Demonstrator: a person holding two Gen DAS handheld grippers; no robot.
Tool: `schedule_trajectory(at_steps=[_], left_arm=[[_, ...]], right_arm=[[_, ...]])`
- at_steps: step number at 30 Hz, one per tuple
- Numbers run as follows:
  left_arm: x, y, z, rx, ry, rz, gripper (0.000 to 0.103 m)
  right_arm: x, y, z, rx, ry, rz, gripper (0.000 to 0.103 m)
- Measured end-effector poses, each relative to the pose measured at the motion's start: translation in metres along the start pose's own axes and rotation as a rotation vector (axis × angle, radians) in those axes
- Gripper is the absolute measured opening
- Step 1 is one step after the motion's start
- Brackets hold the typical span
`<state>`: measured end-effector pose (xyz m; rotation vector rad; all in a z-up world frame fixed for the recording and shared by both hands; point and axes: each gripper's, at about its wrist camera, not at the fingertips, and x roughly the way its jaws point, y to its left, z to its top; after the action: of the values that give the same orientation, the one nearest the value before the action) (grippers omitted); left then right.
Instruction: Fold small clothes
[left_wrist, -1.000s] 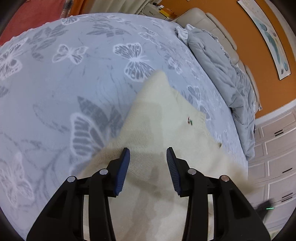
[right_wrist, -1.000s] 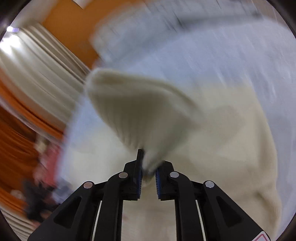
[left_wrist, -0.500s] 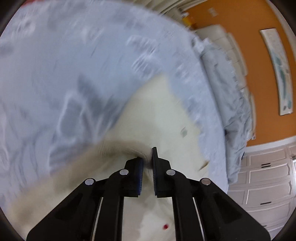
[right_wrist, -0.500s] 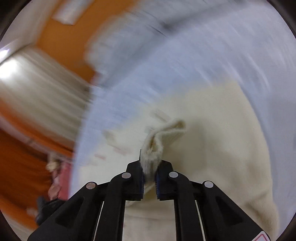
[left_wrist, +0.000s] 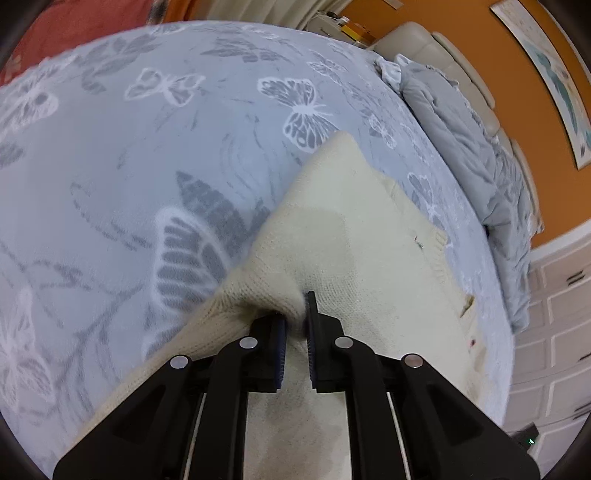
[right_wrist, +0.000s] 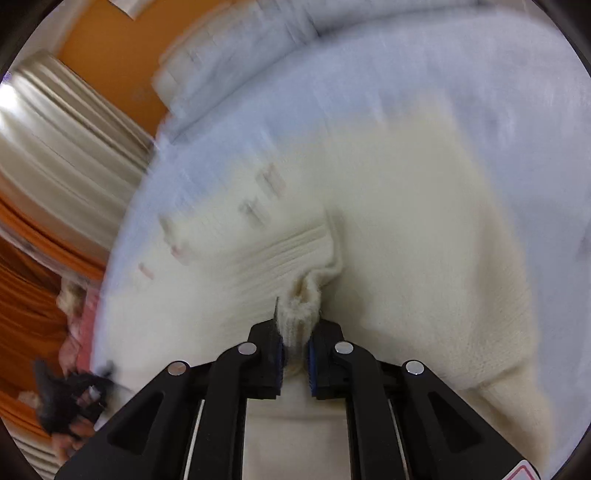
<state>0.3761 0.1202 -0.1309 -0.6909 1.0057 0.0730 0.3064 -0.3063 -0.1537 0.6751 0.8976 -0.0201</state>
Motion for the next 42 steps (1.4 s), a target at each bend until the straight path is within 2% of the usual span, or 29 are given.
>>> schedule_trajectory(at_steps=[3,5,6,7,8,9,10,11,12,15,18,19,21,24,25,28,30,32,33,34,35,36,38,42], left_arm=[[-0.004,-0.007,-0.001,0.067,0.005,0.018,0.011],[-0.015,-0.005,-0.007,0.11,0.002,0.024,0.021],[-0.03,-0.001,-0.013,0.148,0.002,0.008,0.025],[-0.041,0.002,-0.018,0.174,0.006,0.005,0.037],[-0.058,0.008,-0.026,0.206,0.002,0.02,0.054],[-0.071,0.016,-0.034,0.227,-0.007,0.037,0.061],[-0.087,0.028,-0.044,0.24,-0.013,0.049,0.074],[-0.098,0.038,-0.052,0.242,-0.011,0.053,0.08],[-0.113,0.057,-0.066,0.24,0.012,0.063,0.08],[-0.138,0.102,-0.105,0.204,0.109,0.096,0.08],[-0.151,0.134,-0.142,0.156,0.17,0.119,0.08],[-0.156,0.137,-0.152,0.151,0.169,0.117,0.081],[-0.161,0.132,-0.168,0.193,0.151,0.125,0.085],[-0.157,0.114,-0.184,0.271,0.158,0.154,0.091],[-0.153,0.108,-0.187,0.295,0.167,0.143,0.092],[-0.141,0.099,-0.189,0.316,0.175,0.171,0.092],[-0.137,0.096,-0.184,0.299,0.178,0.165,0.088],[-0.135,0.088,-0.177,0.328,0.191,0.166,0.052],[-0.135,0.086,-0.174,0.336,0.2,0.143,0.04],[-0.134,0.086,-0.169,0.33,0.218,0.125,0.019],[-0.134,0.087,-0.167,0.314,0.227,0.127,0.01],[-0.136,0.09,-0.162,0.286,0.239,0.117,0.01],[-0.145,0.09,-0.162,0.264,0.237,0.102,0.009],[-0.181,0.086,-0.161,0.275,0.196,0.039,0.008]], right_arm=[[-0.026,0.004,0.009,0.038,-0.014,0.023,0.013],[-0.055,0.006,0.004,0.033,-0.047,0.016,0.021],[-0.073,0.004,-0.003,0.024,-0.065,-0.014,0.033],[-0.088,0.0,-0.01,0.012,-0.074,-0.048,0.051],[-0.114,-0.01,-0.024,-0.004,-0.086,-0.105,0.059],[-0.134,-0.018,-0.044,-0.016,-0.092,-0.14,0.067],[-0.146,-0.025,-0.058,-0.029,-0.087,-0.165,0.068],[-0.168,-0.04,-0.081,-0.052,-0.057,-0.2,0.068],[-0.169,-0.04,-0.104,-0.063,-0.029,-0.221,0.069],[-0.2,-0.07,-0.161,-0.054,0.089,-0.268,0.069],[-0.214,-0.092,-0.207,0.031,0.171,-0.242,0.07],[-0.215,-0.095,-0.218,0.063,0.176,-0.233,0.073],[-0.214,-0.081,-0.228,0.051,0.142,-0.22,0.082],[-0.2,-0.07,-0.233,0.039,0.161,-0.165,0.084],[-0.198,-0.068,-0.236,0.046,0.163,-0.141,0.086],[-0.186,-0.058,-0.234,0.062,0.13,-0.126,0.086],[-0.181,-0.052,-0.231,0.085,0.108,-0.115,0.086],[-0.176,-0.051,-0.227,0.11,0.086,-0.078,0.083],[-0.173,-0.051,-0.224,0.121,0.081,-0.074,0.067],[-0.171,-0.052,-0.221,0.131,0.081,-0.061,0.026],[-0.169,-0.053,-0.217,0.147,0.094,-0.054,0.01],[-0.168,-0.057,-0.214,0.183,0.107,-0.04,0.01],[-0.184,-0.056,-0.21,0.206,0.058,0.002,0.009],[-0.221,-0.037,-0.198,0.156,-0.02,0.076,0.009]])
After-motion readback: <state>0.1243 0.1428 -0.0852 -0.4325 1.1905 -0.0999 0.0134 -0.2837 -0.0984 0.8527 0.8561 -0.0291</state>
